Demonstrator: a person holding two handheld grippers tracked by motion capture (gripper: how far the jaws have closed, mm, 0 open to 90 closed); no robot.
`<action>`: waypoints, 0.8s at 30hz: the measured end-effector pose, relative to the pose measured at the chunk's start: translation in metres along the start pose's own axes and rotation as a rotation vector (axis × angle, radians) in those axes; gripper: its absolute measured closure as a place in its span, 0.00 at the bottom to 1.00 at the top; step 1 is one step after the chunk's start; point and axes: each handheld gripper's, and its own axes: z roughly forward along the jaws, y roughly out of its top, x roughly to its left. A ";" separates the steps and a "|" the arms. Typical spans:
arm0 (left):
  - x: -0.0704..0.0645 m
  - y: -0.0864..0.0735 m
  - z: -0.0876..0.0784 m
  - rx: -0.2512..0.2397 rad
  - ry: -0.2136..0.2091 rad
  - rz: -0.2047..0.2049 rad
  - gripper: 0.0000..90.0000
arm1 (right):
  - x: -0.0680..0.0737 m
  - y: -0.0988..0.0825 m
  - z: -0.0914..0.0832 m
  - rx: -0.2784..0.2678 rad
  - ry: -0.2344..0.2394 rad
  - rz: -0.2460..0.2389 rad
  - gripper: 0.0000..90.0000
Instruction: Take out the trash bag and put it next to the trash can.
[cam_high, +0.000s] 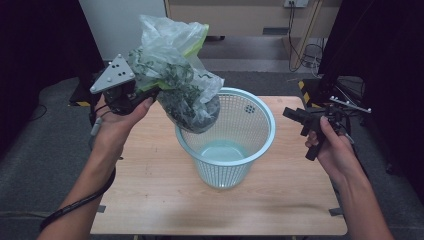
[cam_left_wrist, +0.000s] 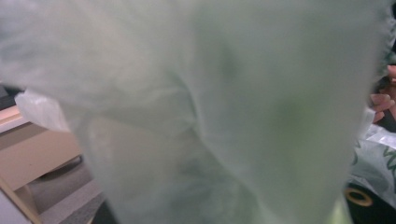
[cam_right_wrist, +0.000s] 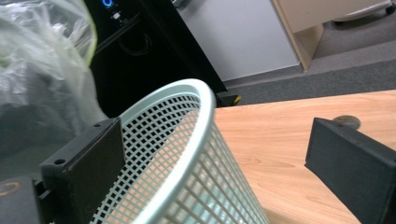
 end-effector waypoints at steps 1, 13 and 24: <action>0.003 0.000 -0.005 -0.005 0.010 0.005 0.97 | -0.005 -0.002 -0.001 -0.005 -0.006 0.000 0.06; 0.022 -0.007 -0.041 -0.030 0.078 -0.002 0.97 | -0.024 -0.015 -0.001 0.012 -0.031 0.034 0.07; 0.035 -0.014 -0.065 -0.025 0.144 0.007 0.97 | -0.038 -0.027 0.001 0.031 -0.057 0.049 0.07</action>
